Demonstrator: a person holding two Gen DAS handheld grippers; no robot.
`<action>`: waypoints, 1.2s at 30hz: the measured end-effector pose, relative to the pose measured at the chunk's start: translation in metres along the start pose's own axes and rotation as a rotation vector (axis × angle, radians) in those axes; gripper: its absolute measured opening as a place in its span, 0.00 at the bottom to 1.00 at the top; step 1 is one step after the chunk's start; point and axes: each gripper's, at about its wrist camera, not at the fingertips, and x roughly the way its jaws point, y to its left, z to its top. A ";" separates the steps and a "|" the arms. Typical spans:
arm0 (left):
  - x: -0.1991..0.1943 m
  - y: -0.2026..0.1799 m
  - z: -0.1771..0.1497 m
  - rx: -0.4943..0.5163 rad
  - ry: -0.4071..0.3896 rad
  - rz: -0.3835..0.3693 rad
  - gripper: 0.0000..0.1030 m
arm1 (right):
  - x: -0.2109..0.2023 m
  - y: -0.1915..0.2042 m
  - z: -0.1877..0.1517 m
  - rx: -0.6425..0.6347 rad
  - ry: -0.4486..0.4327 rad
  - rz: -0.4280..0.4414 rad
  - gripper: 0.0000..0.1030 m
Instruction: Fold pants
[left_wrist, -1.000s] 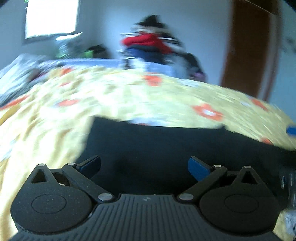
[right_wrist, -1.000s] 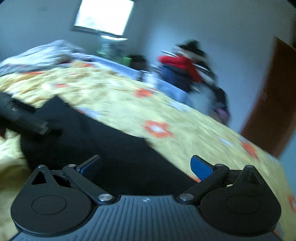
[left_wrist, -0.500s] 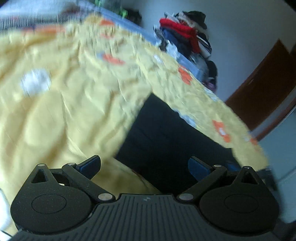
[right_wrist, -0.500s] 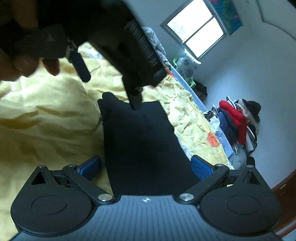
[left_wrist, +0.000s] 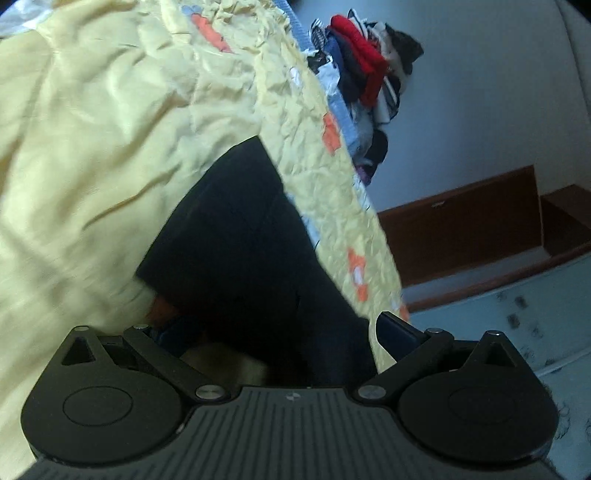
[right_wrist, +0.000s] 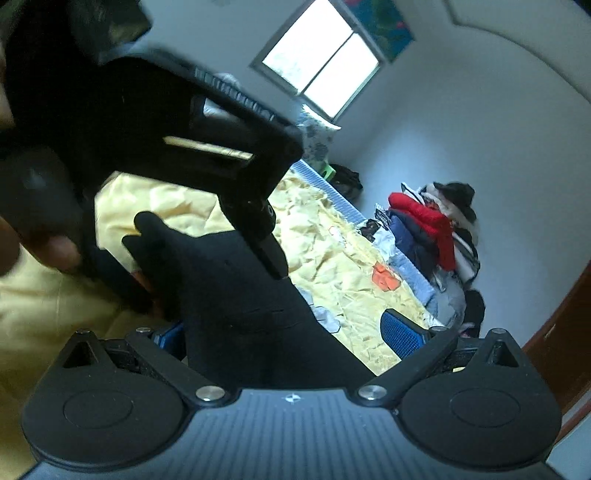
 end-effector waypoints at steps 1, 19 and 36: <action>0.004 -0.003 0.003 0.007 -0.011 -0.001 1.00 | -0.002 -0.005 0.001 0.023 -0.003 0.005 1.00; 0.009 -0.009 -0.001 0.136 -0.108 0.184 0.19 | 0.057 -0.080 -0.021 0.355 0.195 0.304 0.31; 0.020 -0.201 -0.125 0.839 -0.221 0.043 0.17 | -0.055 -0.167 -0.061 0.680 -0.093 0.262 0.31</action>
